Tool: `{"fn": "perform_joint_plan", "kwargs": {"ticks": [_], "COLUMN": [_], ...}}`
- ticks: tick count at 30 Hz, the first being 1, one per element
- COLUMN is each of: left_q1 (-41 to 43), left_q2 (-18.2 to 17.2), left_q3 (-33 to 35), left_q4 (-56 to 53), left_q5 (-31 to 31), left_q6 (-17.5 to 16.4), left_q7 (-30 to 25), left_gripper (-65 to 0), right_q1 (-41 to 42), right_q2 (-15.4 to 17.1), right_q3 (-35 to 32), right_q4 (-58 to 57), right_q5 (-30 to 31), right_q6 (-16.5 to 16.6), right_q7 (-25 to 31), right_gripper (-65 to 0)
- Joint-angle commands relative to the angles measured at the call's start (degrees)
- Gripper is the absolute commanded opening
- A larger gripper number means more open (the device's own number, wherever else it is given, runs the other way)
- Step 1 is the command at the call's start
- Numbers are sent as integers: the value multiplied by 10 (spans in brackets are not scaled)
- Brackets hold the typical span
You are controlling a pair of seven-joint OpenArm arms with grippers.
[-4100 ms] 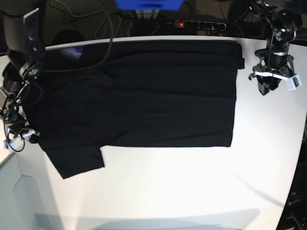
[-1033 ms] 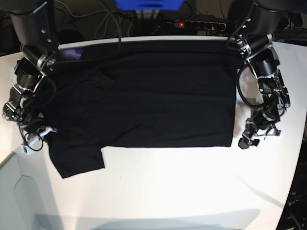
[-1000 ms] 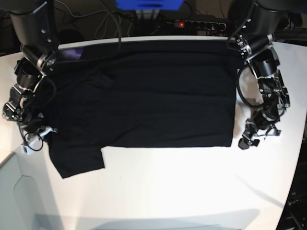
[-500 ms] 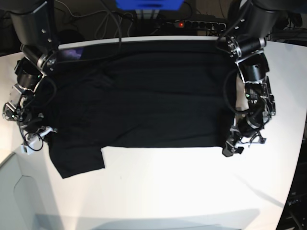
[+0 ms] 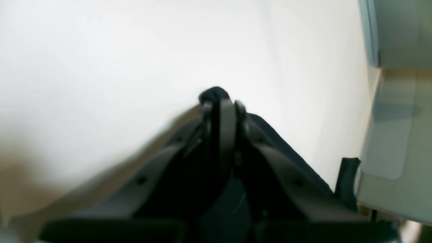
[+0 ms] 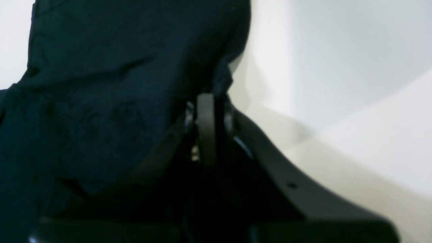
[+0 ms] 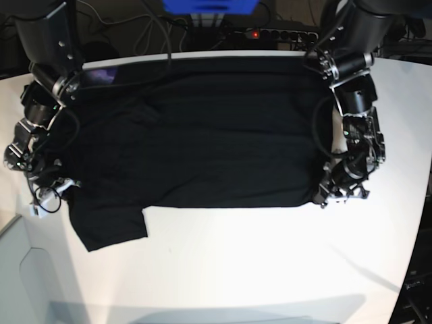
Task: Fold the T-shirt properly
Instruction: 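Lower both grippers onto the shirt's side edges and grasp them, then hold the side edges and pull both grippers back, folding the shirt lengthwise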
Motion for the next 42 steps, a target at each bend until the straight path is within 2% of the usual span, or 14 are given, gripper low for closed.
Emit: {"fn": "perform_joint_plan", "kwargs": {"ticks": [1, 3, 13, 21, 29, 34, 42], "left_q1": [-12, -27, -53, -31, -15, -8, 69], "left_q2": [-3, -3, -15, -24, -28, -36, -31], "left_q3": [3, 3, 2, 3, 3, 3, 4], "left_q4": [0, 0, 0, 84, 95, 103, 268], "left_q5": [16, 16, 12, 16, 16, 15, 16], "left_q6": [16, 16, 16, 16, 16, 13, 16], "left_q7": [15, 15, 15, 22, 22, 22, 25], "left_gripper": [-618, -648, -650, -650, -650, -650, -650], "right_q1": [-7, 3, 33, 63, 74, 57, -8], "right_q2": [-6, -11, -28, -10, 7, 6, -17], "right_q3": [-3, -3, -3, -3, 0, 1, -1], "right_q4": [-9, -9, 58, 60, 62, 149, 287], "right_q5": [-64, -64, -64, -64, -64, -64, -63], "right_q6": [-11, -11, -11, -11, -11, -11, -11], "right_q7": [-74, -73, -73, -71, -71, -81, -83], "right_gripper": [-650, -650, -650, -650, -650, -650, -650]}}
